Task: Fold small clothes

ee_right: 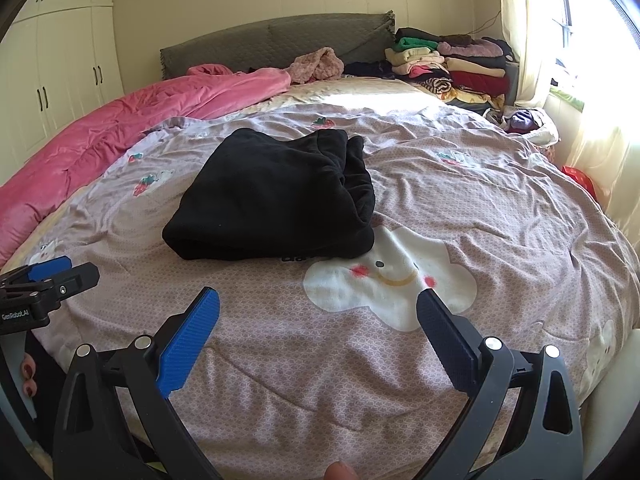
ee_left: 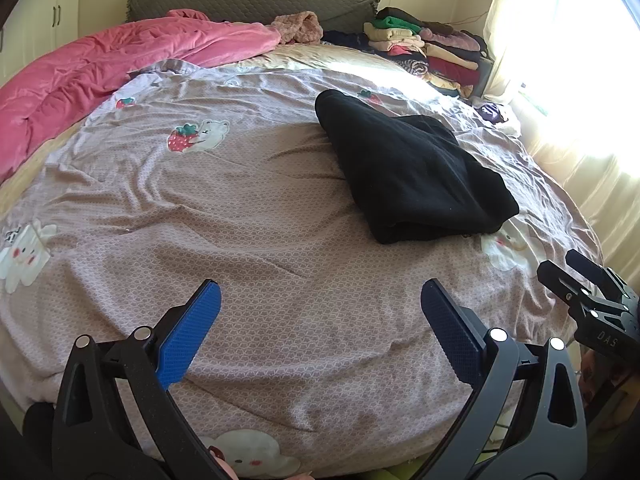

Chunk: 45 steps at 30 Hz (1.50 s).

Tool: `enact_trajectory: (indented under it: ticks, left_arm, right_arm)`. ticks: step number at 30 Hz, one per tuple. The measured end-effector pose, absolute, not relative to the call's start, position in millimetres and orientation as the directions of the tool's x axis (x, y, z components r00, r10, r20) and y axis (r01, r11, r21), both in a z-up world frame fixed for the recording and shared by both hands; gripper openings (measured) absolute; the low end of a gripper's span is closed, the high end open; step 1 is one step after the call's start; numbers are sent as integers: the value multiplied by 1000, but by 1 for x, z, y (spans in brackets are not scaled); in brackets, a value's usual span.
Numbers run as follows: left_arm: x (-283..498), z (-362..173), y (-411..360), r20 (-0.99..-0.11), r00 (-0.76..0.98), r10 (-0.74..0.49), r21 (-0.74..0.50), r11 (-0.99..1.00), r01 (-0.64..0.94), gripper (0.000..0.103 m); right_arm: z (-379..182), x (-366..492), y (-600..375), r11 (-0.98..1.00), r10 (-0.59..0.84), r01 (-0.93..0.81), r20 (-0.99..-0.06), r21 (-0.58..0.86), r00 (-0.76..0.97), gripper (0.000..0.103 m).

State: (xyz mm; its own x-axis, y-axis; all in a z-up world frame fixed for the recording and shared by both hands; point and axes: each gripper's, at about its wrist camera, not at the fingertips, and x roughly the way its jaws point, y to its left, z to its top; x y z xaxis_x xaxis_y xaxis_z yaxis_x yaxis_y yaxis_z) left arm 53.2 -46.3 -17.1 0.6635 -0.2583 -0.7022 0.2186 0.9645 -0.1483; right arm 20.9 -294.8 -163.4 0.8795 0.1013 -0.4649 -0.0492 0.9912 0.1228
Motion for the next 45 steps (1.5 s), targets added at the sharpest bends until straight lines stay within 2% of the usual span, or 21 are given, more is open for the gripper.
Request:
enact_trajectory:
  ticks: [45]
  left_arm:
    - [54,-19,-39,-711,654,-258,-147,964,219,94]
  right_arm:
    - [-171,18,-301,989,85,-18,-474,145,877,98]
